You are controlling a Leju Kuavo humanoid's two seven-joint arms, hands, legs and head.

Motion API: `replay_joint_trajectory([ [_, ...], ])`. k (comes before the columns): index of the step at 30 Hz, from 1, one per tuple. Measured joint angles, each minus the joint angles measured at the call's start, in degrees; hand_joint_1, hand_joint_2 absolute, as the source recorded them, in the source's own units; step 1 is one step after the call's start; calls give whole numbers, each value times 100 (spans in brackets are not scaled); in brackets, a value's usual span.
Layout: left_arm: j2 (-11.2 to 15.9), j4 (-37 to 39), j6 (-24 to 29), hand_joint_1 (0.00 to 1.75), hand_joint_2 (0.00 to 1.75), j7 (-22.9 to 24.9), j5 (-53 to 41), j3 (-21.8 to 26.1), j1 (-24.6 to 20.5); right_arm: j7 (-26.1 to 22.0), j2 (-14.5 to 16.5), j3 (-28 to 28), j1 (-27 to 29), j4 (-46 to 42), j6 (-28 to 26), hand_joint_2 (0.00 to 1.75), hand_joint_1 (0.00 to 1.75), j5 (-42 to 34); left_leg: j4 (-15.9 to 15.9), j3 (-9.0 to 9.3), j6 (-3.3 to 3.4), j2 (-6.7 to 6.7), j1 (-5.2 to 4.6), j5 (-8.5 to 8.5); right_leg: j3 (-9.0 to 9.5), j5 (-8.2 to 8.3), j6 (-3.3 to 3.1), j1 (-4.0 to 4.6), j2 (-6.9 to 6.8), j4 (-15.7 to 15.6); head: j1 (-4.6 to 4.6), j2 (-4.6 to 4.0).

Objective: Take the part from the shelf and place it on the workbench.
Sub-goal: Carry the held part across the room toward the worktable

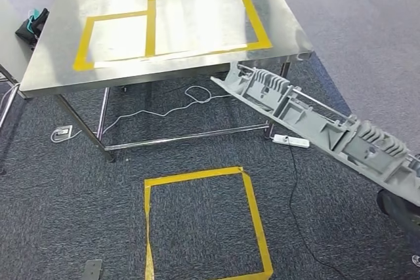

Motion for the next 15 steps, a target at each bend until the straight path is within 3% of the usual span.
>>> replay_joint_trajectory([
  [2,0,0,0,0,175,1,19,-2,-8,14,-14,-44,21,-50,9,175,175,43,768,-423,-23,11,0,-301,18,-28,-44,10,-8,0,-6,0],
  [3,0,0,0,0,175,2,28,-3,-2,29,-16,-61,32,-60,14,175,175,69,1083,-617,-19,11,-1,-373,31,-43,-60,18,-9,0,-6,0],
  [4,-1,0,0,0,175,4,42,-4,4,49,-22,-78,46,-65,19,175,175,97,1232,-737,-3,11,-3,-340,51,-61,-71,28,-8,0,-6,0],
  [5,-2,0,0,0,175,7,52,-4,10,69,-33,-96,61,-70,23,175,175,124,1163,-749,24,11,-8,-196,80,-81,-76,39,-6,0,-6,0],
  [6,-2,0,0,0,175,9,61,-5,12,84,-49,-114,74,-81,26,175,175,149,895,-656,63,11,-19,30,118,-105,-74,49,-5,-1,-6,0],
  [7,0,0,-1,0,175,10,67,-6,12,95,-68,-138,87,-101,27,175,175,170,514,-502,116,16,-41,272,153,-132,-66,54,-5,-4,-5,0],
  [9,4,0,-1,0,175,17,74,-7,4,103,-104,-194,117,-152,27,175,175,197,-129,-214,191,30,-83,502,197,-194,-23,78,-3,1,-3,0],
  [13,-3,0,-4,0,175,29,109,-8,9,135,-156,-318,229,-256,26,175,175,221,-383,-87,228,25,-93,430,219,-268,107,77,-16,-14,4,0],
  [15,-6,0,-9,0,175,31,116,-9,16,142,-174,-382,297,-312,24,175,175,221,-426,-22,283,17,-66,412,72,-450,161,78,-19,308,34,0],
])
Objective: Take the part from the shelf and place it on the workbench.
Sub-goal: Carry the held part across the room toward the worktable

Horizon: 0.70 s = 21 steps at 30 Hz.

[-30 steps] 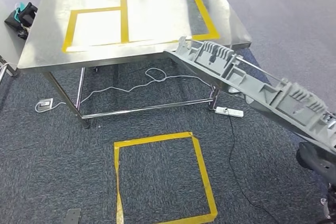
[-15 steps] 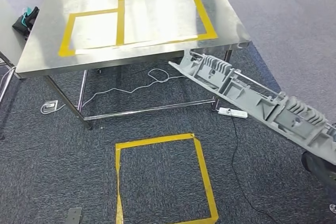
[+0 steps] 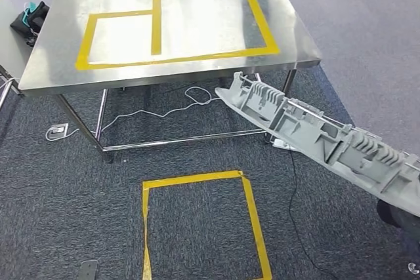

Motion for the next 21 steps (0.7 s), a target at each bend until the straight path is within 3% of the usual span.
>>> replay_joint_trajectory([
  [3,2,0,-4,0,175,5,8,-4,6,11,-6,-75,113,-46,-1,175,175,2,-5,81,53,-6,-2,-76,-609,-406,38,-2,2,1062,26,0],
  [4,-2,0,-4,0,175,8,9,-9,15,20,-6,-95,153,-51,-1,175,175,5,-5,120,55,-9,-5,-110,-744,-389,47,-3,2,1237,27,0],
  [5,-7,0,-4,0,175,11,10,-17,25,28,-6,-115,186,-55,1,175,175,8,-4,171,50,-13,-4,-147,-772,-244,53,-3,1,1186,28,0],
  [7,-19,0,-3,0,175,11,10,-35,34,38,-6,-152,234,-68,5,175,175,8,-3,298,21,-24,1,-235,-545,263,58,-13,-1,526,29,0],
  [9,-23,1,1,0,175,5,11,-45,28,44,-6,-192,265,-89,10,175,175,3,14,379,-32,-38,-20,-314,-248,534,33,-14,9,-108,29,1],
  [10,-23,2,4,0,175,3,11,-48,24,48,-6,-215,279,-99,13,175,175,1,21,389,-57,-44,-33,-336,-178,540,2,-11,18,-242,25,1],
  [14,-40,2,19,0,175,-16,11,-63,19,57,-12,-330,349,-125,75,175,175,-69,113,370,-153,-32,-38,-449,-101,440,-157,-28,29,-302,-18,0],
  [16,-57,2,25,0,175,-28,15,-82,10,58,-13,-386,347,-134,126,175,175,-114,625,112,-220,-11,-21,-689,-43,397,-217,-45,14,-314,-49,0],
  [18,-67,2,27,0,175,-33,32,-95,8,64,-13,-410,341,-130,152,175,175,-129,1413,-370,-258,-5,3,-942,-1,347,-240,-47,7,-313,-61,0],
  [19,-70,2,33,0,175,-33,44,-97,15,70,-13,-417,339,-123,161,175,175,-130,1663,-556,-261,-4,10,-951,29,318,-238,-48,9,-313,-63,0],
  [20,-74,2,38,0,175,-33,54,-101,22,77,-13,-423,336,-115,167,175,175,-131,1711,-644,-256,-4,13,-836,72,284,-231,-49,12,-313,-63,0],
  [21,-77,2,45,0,175,-33,61,-104,26,85,-13,-428,330,-106,175,175,175,-132,1531,-618,-243,-4,14,-611,128,244,-221,-51,15,-314,-63,0],
])
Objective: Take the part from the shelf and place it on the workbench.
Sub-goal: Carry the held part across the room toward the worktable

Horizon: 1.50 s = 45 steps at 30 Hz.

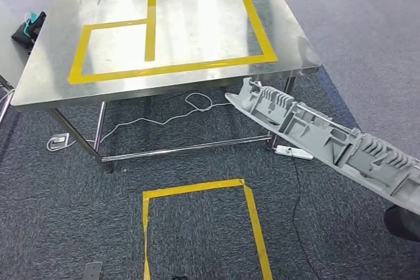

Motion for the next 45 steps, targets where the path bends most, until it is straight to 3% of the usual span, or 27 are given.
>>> replay_joint_trajectory([
  [2,-5,0,16,0,175,0,3,-11,-1,17,0,-17,-24,14,23,175,175,-5,-698,250,39,8,-6,505,109,-92,41,4,3,-2,2,0],
  [3,-9,0,28,0,175,0,3,-18,-6,24,-2,-29,-41,21,36,175,175,-9,-1037,391,61,13,-13,613,141,-140,73,12,8,-3,-2,0],
  [5,-20,0,54,0,175,1,4,-28,-21,33,-9,-56,-72,35,51,175,175,-15,-1357,536,115,20,-31,576,179,-184,154,26,13,-26,2,1],
  [8,-41,0,84,0,175,0,10,-34,-27,44,-23,-96,-96,60,69,175,175,-20,-1442,640,234,7,-19,488,269,-232,257,17,-5,-5,28,1],
  [10,-45,0,101,0,175,0,17,-36,-26,44,-28,-115,-108,77,79,175,175,-24,-1454,733,300,-2,-10,448,29,-416,276,16,-14,444,57,1],
  [12,-48,0,116,0,175,0,29,-38,-27,44,-31,-128,-112,98,89,175,175,-27,-1453,803,339,-6,-25,379,-460,-687,285,18,-12,1217,78,1],
  [13,-54,0,120,0,175,0,36,-40,-21,47,-31,-131,-109,112,95,175,175,-27,-1453,846,346,-8,-33,338,-679,-769,285,19,-12,1484,80,0],
  [14,-58,0,121,0,175,0,43,-42,-14,49,-31,-132,-107,126,100,175,175,-26,-1453,901,347,-11,-39,293,-807,-748,282,19,-12,1553,84,0],
  [15,-62,0,124,0,175,0,49,-44,-8,50,-31,-132,-106,138,105,175,175,-26,-1453,974,343,-15,-42,243,-828,-592,277,20,-12,1405,84,0],
  [17,-64,0,131,0,175,0,55,-49,-6,53,-31,-131,-108,150,113,175,175,-26,-1455,1141,318,-22,-42,130,-642,-24,261,22,-15,687,86,0],
  [19,-62,0,138,0,175,1,58,-61,-18,58,-29,-128,-119,164,119,175,175,-26,-1468,1258,264,-31,-50,20,-448,235,219,38,-28,159,91,1],
  [23,-56,0,145,0,175,2,71,-83,-35,70,-30,-133,-119,177,130,175,175,-17,-1423,1356,112,-23,-60,-35,-316,245,55,38,-9,19,90,1],
  [24,-56,0,147,0,175,2,73,-88,-40,72,-31,-133,-121,178,132,175,175,-16,-1305,1299,76,-16,-56,-96,-261,247,26,24,-8,14,72,1],
  [25,-56,0,149,0,175,2,73,-95,-48,73,-31,-133,-123,178,133,175,175,-15,-1086,1174,40,-9,-48,-203,-225,232,5,11,-8,9,58,1],
  [28,-64,0,148,0,175,5,74,-125,-52,84,-31,-132,-121,178,134,175,175,-11,-122,497,-29,-2,-11,-575,-158,145,-19,6,-7,4,37,0],
  [29,-62,0,146,0,175,9,75,-132,-42,89,-31,-131,-116,178,134,175,175,-9,11,340,-30,-2,-6,-555,-124,111,-17,6,-3,3,35,0],
  [30,-60,0,144,0,175,14,78,-138,-31,95,-31,-131,-110,178,134,175,175,-7,-56,283,-19,-2,-4,-408,-80,75,-12,6,1,3,34,0],
  [32,-54,0,139,0,175,20,81,-145,-20,103,-31,-130,-106,178,134,175,175,-3,-696,434,28,6,-11,147,19,-3,12,6,3,-4,35,0],
  [33,-53,0,137,0,175,21,81,-149,-22,105,-31,-130,-108,178,134,175,175,-3,-1024,536,53,14,-25,295,70,-40,35,10,3,-7,38,0],
  [35,-54,0,132,0,175,25,79,-160,-30,107,-31,-132,-108,178,136,175,175,-5,-1392,661,112,27,-49,344,136,-84,102,16,3,-36,33,1],
  [36,-55,0,127,0,175,30,78,-166,-28,110,-32,-133,-102,178,138,175,175,-5,-1425,678,149,26,-56,290,175,-75,145,22,5,-34,32,1],
  [38,-59,0,119,0,175,37,75,-178,-13,120,-34,-138,-89,177,146,175,175,-1,-1489,768,230,19,-35,391,214,-91,222,24,3,2,34,1],
  [40,-56,0,117,0,175,39,77,-181,-17,126,-37,-140,-92,176,155,175,175,0,-1510,866,292,16,-16,393,54,-237,264,23,-5,335,64,1],
  [43,-53,0,116,0,175,39,91,-186,-22,136,-39,-139,-80,178,168,175,175,6,-1513,940,330,11,-24,305,-621,-612,275,25,-7,1353,93,0],
  [44,-56,0,115,0,175,39,102,-191,-14,142,-39,-138,-71,179,177,175,175,10,-1512,978,330,8,-27,266,-792,-644,268,27,-8,1520,94,0],
  [45,-58,0,115,0,175,39,111,-196,-6,145,-39,-138,-65,179,185,175,175,15,-1512,1033,325,4,-26,221,-864,-560,260,29,-8,1487,95,0],
])
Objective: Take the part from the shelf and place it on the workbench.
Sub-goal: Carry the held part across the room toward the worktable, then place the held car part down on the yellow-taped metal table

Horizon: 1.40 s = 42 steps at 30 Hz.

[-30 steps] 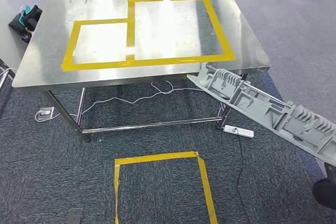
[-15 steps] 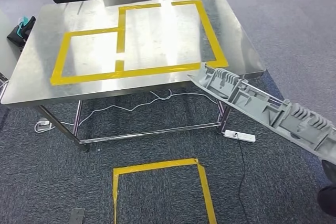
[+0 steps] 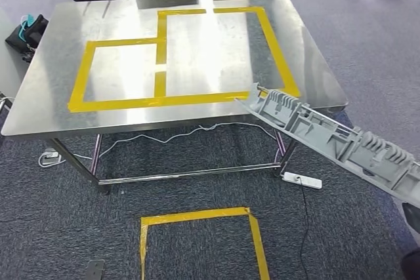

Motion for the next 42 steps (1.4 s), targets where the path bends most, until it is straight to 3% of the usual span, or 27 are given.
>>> replay_joint_trajectory([
  [3,-1,1,4,0,175,1,25,-21,3,2,1,1,8,2,23,175,175,7,6,208,-49,-9,3,-166,240,706,2,-4,-4,-955,2,0],
  [4,1,1,5,0,175,3,29,-27,-4,3,3,2,7,4,28,175,175,8,9,247,-78,-12,-4,-215,321,813,-14,-1,-7,-1214,3,0],
  [8,10,2,10,0,175,15,39,-59,-21,17,6,-7,36,-1,33,175,175,24,54,285,-198,-14,-22,-271,452,836,-193,10,3,-1400,6,0],
  [10,15,2,9,0,175,14,40,-76,-40,19,7,-7,50,-3,33,175,175,28,438,73,-261,-8,-14,-259,539,808,-251,-15,4,-1435,-17,0],
  [13,5,2,6,0,175,15,39,-85,-42,19,7,-5,59,-4,34,175,175,29,1430,-661,-343,-1,16,-568,652,707,-287,-22,4,-1471,-39,0],
  [14,4,2,5,0,175,15,39,-87,-33,19,7,-5,65,-4,34,175,175,29,1589,-845,-347,-1,20,-670,699,663,-289,-22,10,-1473,-40,0],
  [15,5,2,4,0,175,15,39,-88,-23,19,7,-6,74,-4,34,175,175,29,1583,-943,-340,-1,20,-661,761,613,-286,-21,16,-1473,-40,0],
  [16,7,2,-1,0,175,15,39,-90,-17,19,7,-7,81,-4,34,175,175,30,1410,-955,-321,-1,15,-516,834,560,-280,-19,21,-1475,-40,0],
  [18,11,2,-11,0,175,15,39,-92,-9,19,7,-10,87,-7,34,175,175,31,772,-832,-247,5,-13,44,996,448,-253,-13,23,-1484,-39,0],
  [20,18,2,-17,0,175,15,40,-95,-2,17,7,-16,91,-13,34,175,175,30,268,-726,-172,2,-53,334,1089,337,-194,1,32,-1521,-41,0],
  [23,20,2,-29,0,175,15,55,-106,2,20,9,-53,131,-34,37,175,175,35,55,-590,-92,-8,-52,340,1245,280,-82,14,37,-1560,-33,1],
  [25,24,2,-38,0,175,15,67,-114,-3,21,8,-98,164,-47,39,175,175,44,24,-444,-9,-3,-33,344,1222,144,-39,16,19,-1348,-7,-1],
  [26,28,2,-41,0,175,15,72,-116,-8,21,8,-117,174,-49,40,175,175,50,21,-383,22,-3,-30,316,1082,6,-26,16,11,-1075,5,-2],
  [29,33,2,-52,0,175,15,80,-120,-6,28,10,-150,226,-49,47,175,175,87,25,-246,58,-6,-43,184,408,-383,7,17,9,-95,22,-2],
  [30,32,2,-56,0,175,15,81,-122,1,32,11,-156,252,-49,58,175,175,112,26,-182,56,-12,-46,128,265,-365,11,17,9,-11,24,-2],
  [31,31,2,-59,0,175,15,83,-124,6,38,14,-160,275,-49,73,175,175,144,27,-103,49,-18,-46,66,218,-233,12,17,8,-128,23,-2],
  [33,32,3,-60,0,175,15,91,-126,10,52,20,-164,319,-49,114,175,175,228,28,73,25,-29,-45,-69,313,339,-1,17,4,-782,27,-2],
  [35,34,5,-56,0,175,15,109,-128,6,83,32,-175,379,-52,153,175,175,340,37,198,-27,-41,-57,-195,428,716,-49,29,-7,-1289,32,-2],
  [36,34,7,-53,0,175,15,120,-131,5,105,41,-191,420,-58,165,175,175,407,43,231,-61,-46,-63,-235,454,777,-89,40,-9,-1379,36,-2],
  [39,43,7,-38,0,175,15,139,-148,-5,179,70,-277,546,-85,167,175,175,609,120,245,-147,-37,-70,-274,558,752,-199,29,3,-1422,33,-2],
  [40,45,7,-33,0,175,15,142,-153,-10,211,81,-308,582,-91,164,175,175,674,272,162,-178,-29,-66,-303,607,743,-222,12,2,-1449,22,-2],
  [42,42,7,-29,0,175,15,149,-162,-22,308,108,-393,653,-101,163,175,175,820,860,-204,-257,-15,-38,-482,688,703,-265,-11,-5,-1489,4,-2],
])
